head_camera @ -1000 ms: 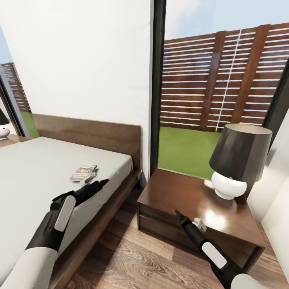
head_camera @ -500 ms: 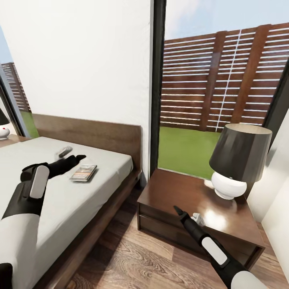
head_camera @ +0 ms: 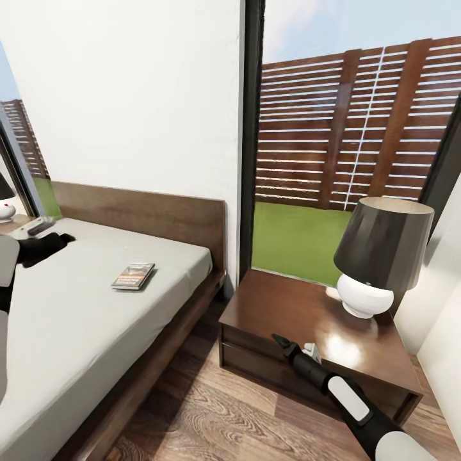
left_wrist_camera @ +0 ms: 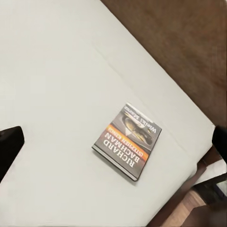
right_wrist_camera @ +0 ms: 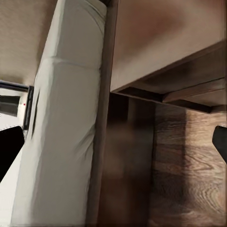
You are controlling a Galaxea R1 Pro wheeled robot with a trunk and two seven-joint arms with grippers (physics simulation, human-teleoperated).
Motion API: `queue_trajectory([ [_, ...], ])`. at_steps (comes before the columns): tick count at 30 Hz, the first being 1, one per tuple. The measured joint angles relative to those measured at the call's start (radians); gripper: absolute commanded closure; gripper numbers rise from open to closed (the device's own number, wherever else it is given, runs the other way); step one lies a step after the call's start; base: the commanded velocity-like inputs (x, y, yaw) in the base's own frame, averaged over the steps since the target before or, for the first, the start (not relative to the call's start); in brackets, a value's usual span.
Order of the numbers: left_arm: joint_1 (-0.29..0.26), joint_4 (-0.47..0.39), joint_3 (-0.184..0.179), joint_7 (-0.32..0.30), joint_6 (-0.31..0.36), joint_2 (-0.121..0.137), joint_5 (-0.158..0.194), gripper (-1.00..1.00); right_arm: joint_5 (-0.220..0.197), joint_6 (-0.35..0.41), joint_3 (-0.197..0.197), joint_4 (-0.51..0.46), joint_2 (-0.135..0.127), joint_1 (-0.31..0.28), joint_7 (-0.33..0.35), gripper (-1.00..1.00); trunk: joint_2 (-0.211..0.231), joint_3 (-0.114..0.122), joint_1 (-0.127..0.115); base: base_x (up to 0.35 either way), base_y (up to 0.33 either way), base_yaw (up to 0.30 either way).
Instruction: In the bedroom, move the book from the bed onto either nightstand, and place the two sandals side by side next to the bed.
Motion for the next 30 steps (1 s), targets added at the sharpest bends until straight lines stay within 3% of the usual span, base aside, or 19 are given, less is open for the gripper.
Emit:
queue_trajectory([
  [3,-0.013,0.053,-0.002,0.016,0.002,0.026,-0.005,-1.00,-0.001,0.058,0.001,-0.024,-0.022,-0.001,0.042,-1.00,0.000,0.000,0.000,0.000,0.000,0.000],
  [8,-0.022,0.091,-0.003,0.027,0.004,0.044,-0.007,-1.00,0.000,0.155,0.002,-0.059,-0.055,-0.001,0.148,-1.00,0.000,0.000,0.000,0.000,0.000,0.000],
  [13,-0.025,0.101,-0.009,0.029,0.013,0.052,-0.017,-1.00,0.004,0.247,0.008,-0.093,-0.101,-0.001,0.312,-1.00,0.000,0.000,0.000,0.000,0.000,0.000],
  [19,-0.026,0.084,-0.037,0.028,0.034,0.052,-0.029,-1.00,0.029,0.283,0.033,-0.123,-0.135,0.000,0.483,-1.00,0.000,0.000,0.000,0.000,0.000,0.000],
  [24,-0.026,0.017,-0.084,0.026,0.043,0.051,-0.032,-1.00,0.049,0.289,0.039,-0.132,-0.145,0.000,0.537,-1.00,0.000,0.000,0.000,0.000,0.000,0.000],
  [30,-0.025,-0.022,-0.100,0.027,0.051,0.051,-0.035,-1.00,0.056,0.286,0.042,-0.132,-0.147,0.000,0.548,-1.00,0.000,0.000,0.000,0.004,0.000,0.000],
])
